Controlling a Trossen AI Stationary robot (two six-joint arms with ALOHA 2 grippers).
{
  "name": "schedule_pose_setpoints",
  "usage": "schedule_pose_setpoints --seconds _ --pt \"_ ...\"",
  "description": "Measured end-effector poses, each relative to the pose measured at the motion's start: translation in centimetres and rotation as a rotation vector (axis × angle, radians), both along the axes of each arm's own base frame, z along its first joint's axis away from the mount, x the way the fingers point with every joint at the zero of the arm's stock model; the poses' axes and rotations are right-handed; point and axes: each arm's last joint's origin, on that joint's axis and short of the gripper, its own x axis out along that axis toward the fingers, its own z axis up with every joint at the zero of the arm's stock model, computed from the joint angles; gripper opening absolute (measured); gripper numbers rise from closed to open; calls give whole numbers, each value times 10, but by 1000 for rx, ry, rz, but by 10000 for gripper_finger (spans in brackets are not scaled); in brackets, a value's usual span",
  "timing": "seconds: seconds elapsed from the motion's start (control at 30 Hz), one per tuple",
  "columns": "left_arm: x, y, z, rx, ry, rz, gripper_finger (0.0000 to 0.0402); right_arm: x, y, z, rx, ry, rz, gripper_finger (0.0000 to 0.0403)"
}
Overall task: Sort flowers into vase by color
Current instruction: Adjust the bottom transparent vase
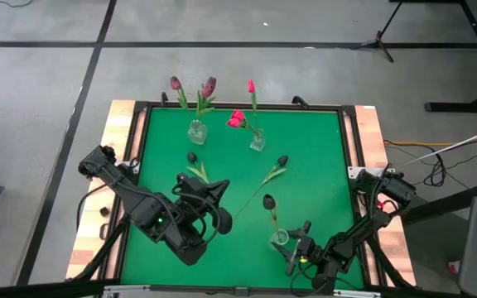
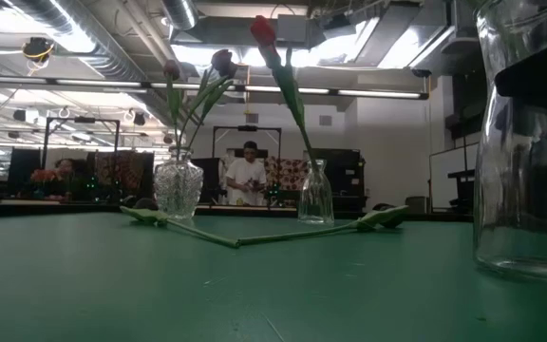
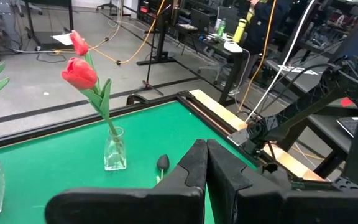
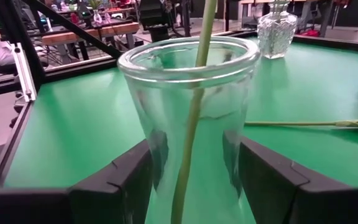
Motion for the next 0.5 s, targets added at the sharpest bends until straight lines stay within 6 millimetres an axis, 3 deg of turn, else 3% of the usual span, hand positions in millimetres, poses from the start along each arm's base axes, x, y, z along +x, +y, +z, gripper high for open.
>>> schedule_pose_setpoints --seconds 0.13,0.37,0.5 --pt "0 0 0 2 2 0 0 0 1 0 15 11 18 232" --pt "0 1 0 4 6 2 0 1 2 -1 48 35 56 318" --pt "0 1 0 4 6 2 0 1 2 1 70 27 53 347"
